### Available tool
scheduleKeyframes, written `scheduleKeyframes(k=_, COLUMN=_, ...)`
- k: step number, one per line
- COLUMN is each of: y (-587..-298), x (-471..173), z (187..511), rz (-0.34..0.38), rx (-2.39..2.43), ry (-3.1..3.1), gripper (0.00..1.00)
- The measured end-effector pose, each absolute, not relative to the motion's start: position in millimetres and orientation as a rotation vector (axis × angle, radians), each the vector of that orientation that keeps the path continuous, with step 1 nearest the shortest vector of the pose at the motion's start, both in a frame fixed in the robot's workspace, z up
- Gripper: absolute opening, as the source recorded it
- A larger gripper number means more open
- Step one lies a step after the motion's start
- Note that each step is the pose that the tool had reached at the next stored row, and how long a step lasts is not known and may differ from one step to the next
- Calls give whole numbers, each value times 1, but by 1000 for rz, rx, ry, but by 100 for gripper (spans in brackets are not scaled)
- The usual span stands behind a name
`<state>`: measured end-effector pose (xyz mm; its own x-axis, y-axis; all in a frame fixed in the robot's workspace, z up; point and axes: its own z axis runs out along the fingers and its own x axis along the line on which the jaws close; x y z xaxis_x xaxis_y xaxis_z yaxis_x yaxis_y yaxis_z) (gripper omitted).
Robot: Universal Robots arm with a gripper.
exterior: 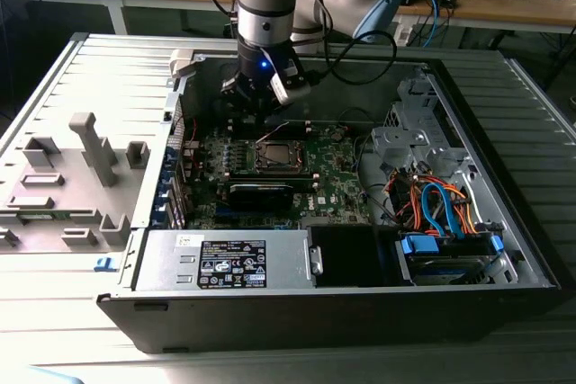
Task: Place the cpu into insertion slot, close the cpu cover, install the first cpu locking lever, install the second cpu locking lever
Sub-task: 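Install the first cpu locking lever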
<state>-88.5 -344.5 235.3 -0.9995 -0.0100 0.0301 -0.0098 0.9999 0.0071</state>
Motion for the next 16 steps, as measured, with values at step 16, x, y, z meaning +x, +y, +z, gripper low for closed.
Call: scheduleKeyframes(k=16, y=-345, x=-88, z=228, rz=-11, rx=15, ry=-3111, gripper=11)
